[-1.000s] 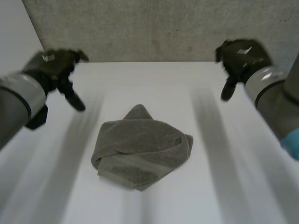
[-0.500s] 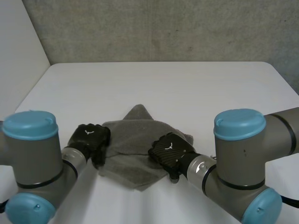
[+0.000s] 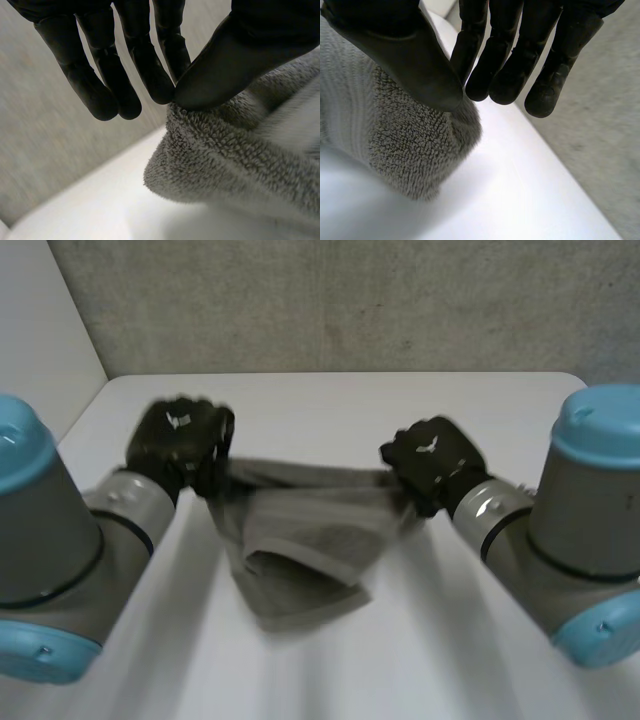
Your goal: Fold the towel.
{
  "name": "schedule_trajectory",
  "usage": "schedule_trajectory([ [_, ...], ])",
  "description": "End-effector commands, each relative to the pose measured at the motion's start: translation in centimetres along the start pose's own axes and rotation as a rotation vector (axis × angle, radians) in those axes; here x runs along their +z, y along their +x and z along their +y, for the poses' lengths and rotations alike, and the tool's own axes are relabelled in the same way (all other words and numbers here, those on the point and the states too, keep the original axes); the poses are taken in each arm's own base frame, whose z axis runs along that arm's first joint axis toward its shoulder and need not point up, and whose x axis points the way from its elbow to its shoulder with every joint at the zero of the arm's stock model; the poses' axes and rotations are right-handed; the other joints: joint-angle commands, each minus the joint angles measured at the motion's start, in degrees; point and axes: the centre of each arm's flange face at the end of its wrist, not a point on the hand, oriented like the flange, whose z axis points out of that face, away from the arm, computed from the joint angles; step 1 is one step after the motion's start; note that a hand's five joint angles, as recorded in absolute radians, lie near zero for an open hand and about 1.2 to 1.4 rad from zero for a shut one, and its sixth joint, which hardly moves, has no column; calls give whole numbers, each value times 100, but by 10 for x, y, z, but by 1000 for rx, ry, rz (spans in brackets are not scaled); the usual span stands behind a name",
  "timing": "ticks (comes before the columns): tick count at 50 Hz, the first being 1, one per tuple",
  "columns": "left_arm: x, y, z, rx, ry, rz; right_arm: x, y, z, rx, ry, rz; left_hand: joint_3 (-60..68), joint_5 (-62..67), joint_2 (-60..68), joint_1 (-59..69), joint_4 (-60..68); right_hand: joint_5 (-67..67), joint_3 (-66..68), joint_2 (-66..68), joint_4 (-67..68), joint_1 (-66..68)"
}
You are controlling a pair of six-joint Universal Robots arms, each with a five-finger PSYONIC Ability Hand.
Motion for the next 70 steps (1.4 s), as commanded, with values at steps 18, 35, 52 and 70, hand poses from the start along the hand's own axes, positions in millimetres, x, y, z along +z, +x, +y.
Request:
schedule_trajectory([
  [18,79,20,19,18,-72,39,34,56,16,-85,-66,234,-6904,-7493,-6713,-6039,-6734,-5979,-6116,-6120,-6149,-5455],
  [35,9,-14,8,23,-150,-78,-45,-14,20,-125,-102,-23,-7118,-7707,-6927,-6253,-6948,-5407,-5544,-5548,-5577,-4883],
  [52,-89,23,42,35,-268,175,-90,-29,39,51,-296,-149,-4558,-5147,-4367,-3693,-4388,-4028,-4165,-4169,-4198,-3504],
  [70,-62,34,98,35,-473,215,-95,-36,60,130,-348,-284,-7064,-7652,-6873,-6198,-6893,-5590,-5728,-5732,-5761,-5067],
])
